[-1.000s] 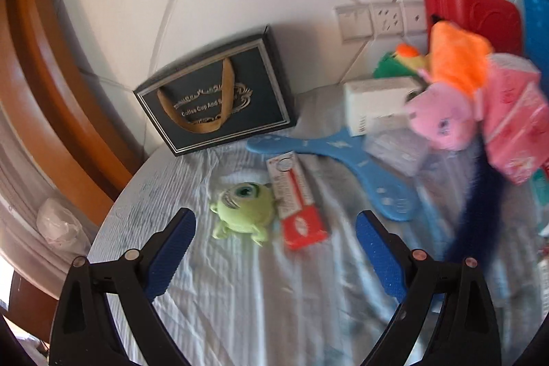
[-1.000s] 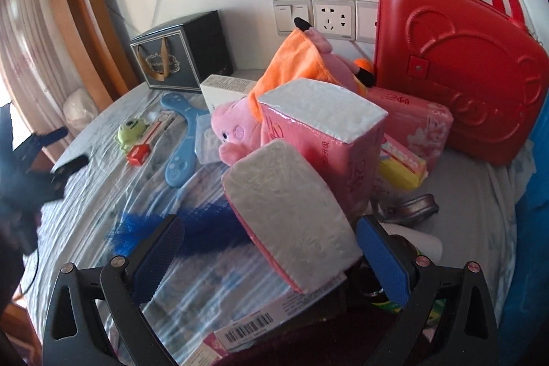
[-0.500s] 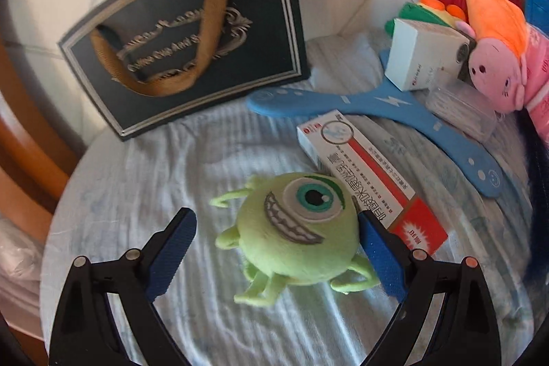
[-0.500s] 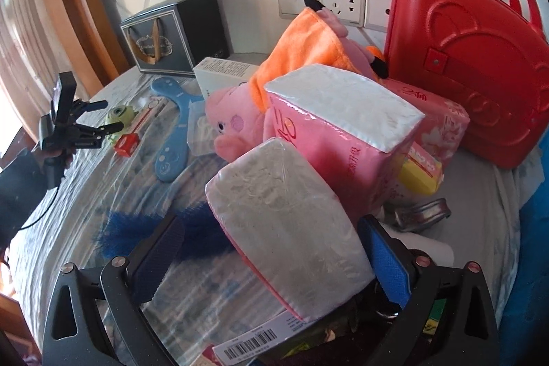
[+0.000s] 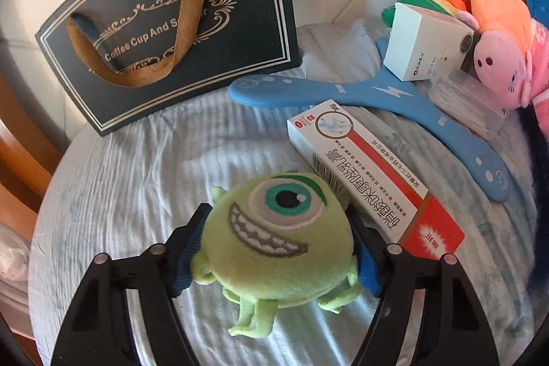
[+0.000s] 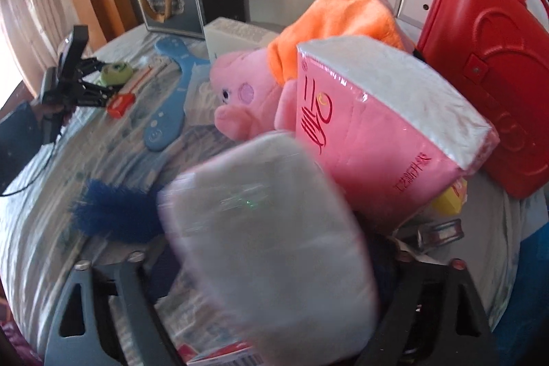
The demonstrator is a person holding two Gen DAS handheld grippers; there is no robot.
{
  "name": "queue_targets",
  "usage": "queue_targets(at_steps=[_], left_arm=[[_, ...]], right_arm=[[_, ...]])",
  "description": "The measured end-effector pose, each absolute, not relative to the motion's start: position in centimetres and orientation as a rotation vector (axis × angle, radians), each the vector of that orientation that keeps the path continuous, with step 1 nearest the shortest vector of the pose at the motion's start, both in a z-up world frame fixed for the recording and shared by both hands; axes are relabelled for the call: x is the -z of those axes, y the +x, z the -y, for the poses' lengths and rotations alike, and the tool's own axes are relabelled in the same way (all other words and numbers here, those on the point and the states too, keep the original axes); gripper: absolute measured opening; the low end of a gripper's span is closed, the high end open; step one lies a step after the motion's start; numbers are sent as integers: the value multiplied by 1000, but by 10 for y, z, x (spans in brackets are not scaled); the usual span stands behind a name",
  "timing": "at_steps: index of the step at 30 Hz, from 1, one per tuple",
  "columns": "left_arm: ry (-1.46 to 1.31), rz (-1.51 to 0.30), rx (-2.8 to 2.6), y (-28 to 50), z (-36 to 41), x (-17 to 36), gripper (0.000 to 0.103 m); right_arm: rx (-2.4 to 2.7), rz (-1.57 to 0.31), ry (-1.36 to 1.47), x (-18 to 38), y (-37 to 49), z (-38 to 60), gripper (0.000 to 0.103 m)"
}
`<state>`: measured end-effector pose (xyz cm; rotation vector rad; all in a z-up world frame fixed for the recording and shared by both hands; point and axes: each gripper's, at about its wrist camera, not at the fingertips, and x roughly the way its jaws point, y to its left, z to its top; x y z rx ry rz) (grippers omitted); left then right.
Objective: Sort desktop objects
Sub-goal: 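Grasp the green one-eyed plush with the left tool while the right tool grasps the pink tissue pack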
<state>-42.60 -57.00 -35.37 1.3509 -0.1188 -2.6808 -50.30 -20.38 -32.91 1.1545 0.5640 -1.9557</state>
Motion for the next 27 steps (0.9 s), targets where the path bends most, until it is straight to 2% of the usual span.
queue_targets(at_steps=[1, 4, 10, 16, 23, 27], left_arm=[[1350, 112, 2676, -426, 570, 354, 68], [1332, 119, 2656, -420, 566, 353, 67], [1296, 133, 2659, -394, 556, 343, 66], [1200, 94, 2683, -360, 542, 302, 65], [1130, 200, 2761, -315, 480, 252, 65], [1087, 188, 2818, -288, 439, 220, 65]], right_arm=[[1974, -574, 1176, 333, -505, 206, 58], [1998, -622, 1184, 331, -499, 210, 54], [2007, -472, 1199, 312, -475, 195, 54], [2032, -381, 1147, 283, -449, 190, 54], [2074, -262, 1098, 242, -419, 163, 54], [2126, -179, 1051, 208, -390, 127, 54]])
